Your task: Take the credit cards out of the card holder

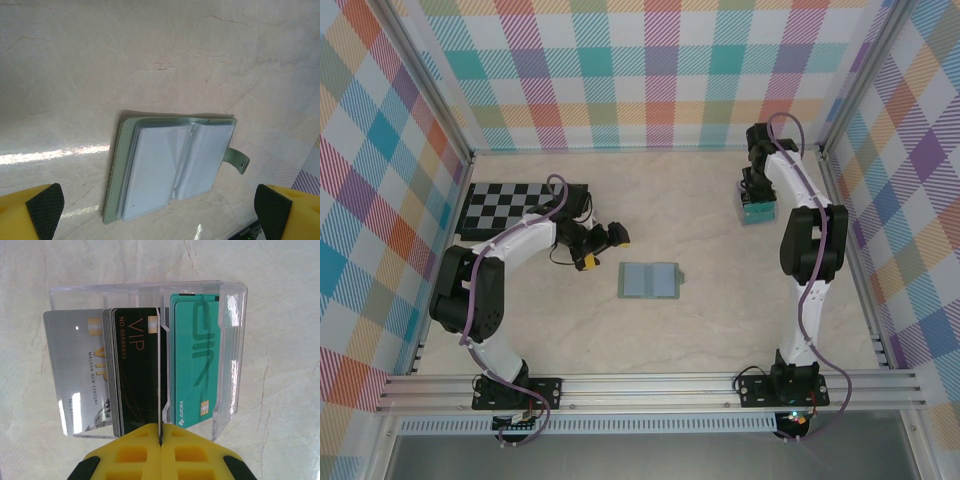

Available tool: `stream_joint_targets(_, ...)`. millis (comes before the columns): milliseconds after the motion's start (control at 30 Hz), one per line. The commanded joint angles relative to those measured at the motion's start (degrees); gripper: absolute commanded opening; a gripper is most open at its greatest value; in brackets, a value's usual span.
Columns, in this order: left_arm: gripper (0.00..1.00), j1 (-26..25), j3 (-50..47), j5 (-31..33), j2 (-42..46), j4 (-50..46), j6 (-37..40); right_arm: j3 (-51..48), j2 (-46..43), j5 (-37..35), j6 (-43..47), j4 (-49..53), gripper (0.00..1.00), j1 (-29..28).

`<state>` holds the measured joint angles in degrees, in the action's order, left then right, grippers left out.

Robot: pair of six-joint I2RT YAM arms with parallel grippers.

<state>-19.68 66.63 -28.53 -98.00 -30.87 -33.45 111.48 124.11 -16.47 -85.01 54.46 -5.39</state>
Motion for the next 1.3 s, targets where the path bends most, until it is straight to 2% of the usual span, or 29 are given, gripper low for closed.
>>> stream_joint_targets(0,1.0,0.7,-0.4,-1.1,-0.3,0.9,-0.6,1.3,2.0,0.5,1.3,0.0,0.0,0.4)
stream_joint_targets(200,1.0,0.7,-0.7,-1.0,-0.1,0.9,-0.6,2.2,2.9,1.9,2.7,-1.0,0.02,0.5)
stream_joint_targets(300,1.0,0.7,-0.8,-1.0,0.0,0.8,-0.5,2.2,2.8,2.0,3.8,-1.6,0.19,0.6)
stream_joint_targets(367,1.0,0.7,-0.8,-1.0,0.0,0.9,-0.6,2.2,2.7,2.4,4.9,-2.4,0.24,0.6)
stream_joint_targets(700,1.0,0.7,-0.8,-0.5,0.4,0.5,-0.6,2.4,0.8,7.0,14.3,-7.8,0.29,0.8)
stream_joint_targets(867,1.0,0.7,-1.6,0.3,1.6,0.3,-0.9,-3.4,-5.7,9.8,21.9,-8.8,0.35,0.5)
stream_joint_targets(933,1.0,0.7,-2.6,-0.4,2.1,1.3,-1.5,-7.6,-9.8,13.0,27.9,-9.6,0.47,0.2)
stream_joint_targets(1033,0.99,0.5,-3.8,-1.2,2.9,2.4,-2.4,-13.3,-16.3,17.1,37.4,-9.4,0.58,-1.0)
stream_joint_targets(1167,0.95,-0.6,-5.5,-0.7,3.6,4.1,-2.6,-22.9,-24.8,22.6,44.7,-10.3,0.65,-3.0)
stream_joint_targets(1267,0.9,-1.9,-7.2,-0.5,4.1,6.3,-3.4,-29.8,-30.5,26.6,47.3,-11.5,0.67,-5.6)
